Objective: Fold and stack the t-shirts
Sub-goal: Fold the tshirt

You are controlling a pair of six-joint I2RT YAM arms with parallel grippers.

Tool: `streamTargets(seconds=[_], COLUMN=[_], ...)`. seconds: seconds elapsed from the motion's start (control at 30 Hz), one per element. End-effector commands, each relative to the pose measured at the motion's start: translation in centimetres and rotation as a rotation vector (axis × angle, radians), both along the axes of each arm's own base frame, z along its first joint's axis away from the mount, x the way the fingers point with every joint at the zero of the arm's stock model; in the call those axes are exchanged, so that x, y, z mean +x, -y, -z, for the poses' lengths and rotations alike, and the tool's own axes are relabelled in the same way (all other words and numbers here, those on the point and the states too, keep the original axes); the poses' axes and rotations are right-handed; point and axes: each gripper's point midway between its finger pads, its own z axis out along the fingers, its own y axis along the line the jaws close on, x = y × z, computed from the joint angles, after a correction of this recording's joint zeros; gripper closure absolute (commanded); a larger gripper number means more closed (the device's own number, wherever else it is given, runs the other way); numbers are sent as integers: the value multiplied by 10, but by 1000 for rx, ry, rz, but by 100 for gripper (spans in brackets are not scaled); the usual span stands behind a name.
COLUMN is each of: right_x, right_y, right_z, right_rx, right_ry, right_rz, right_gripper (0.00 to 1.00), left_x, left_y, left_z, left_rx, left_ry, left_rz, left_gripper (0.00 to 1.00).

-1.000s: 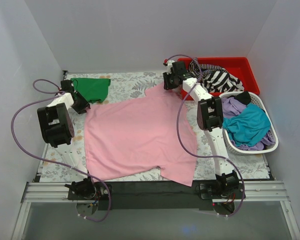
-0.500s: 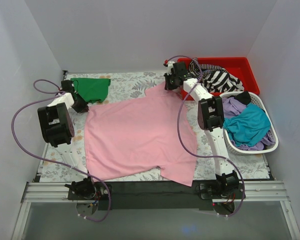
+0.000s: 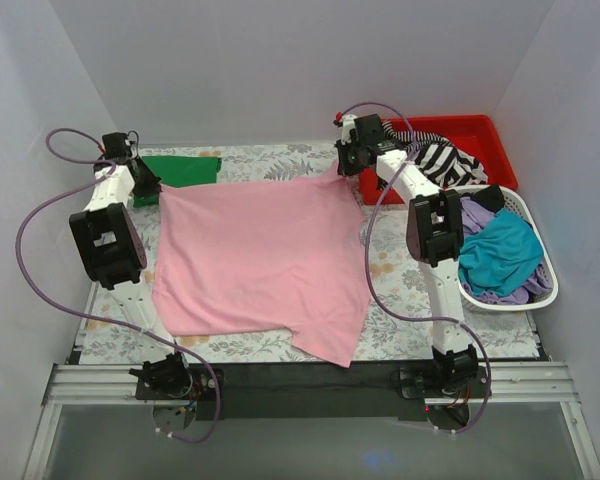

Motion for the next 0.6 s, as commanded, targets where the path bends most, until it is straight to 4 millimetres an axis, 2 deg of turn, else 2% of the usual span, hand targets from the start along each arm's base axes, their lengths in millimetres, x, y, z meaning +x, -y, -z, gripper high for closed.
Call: streamTargets(seconds=[0.0, 0.1, 0.17, 0.2, 0.43, 0.57], right_x=[17, 17, 15, 14, -12, -34], right_y=[41, 41, 37, 36, 17, 4], right_z=[-57, -61, -66, -69, -71, -63], right_rx=[-38, -36, -22, -15, 15, 32], right_ry=[115, 120, 122, 123, 85, 37], right_rz=[74, 70, 53, 48, -20, -69], right_gripper=[99, 99, 99, 99, 99, 99], left_x=[-12, -19, -21, -26, -40, -46], left_y=[-10, -3, 1, 3, 15, 15], left_z=[13, 23, 22, 29, 30, 20], left_rx=[11, -16, -29, -37, -73, -67], left_ry=[-68, -82, -74, -86, -69, -38], left_rz=[3, 27, 31, 31, 39, 12], left_gripper=[100, 100, 100, 100, 100, 100])
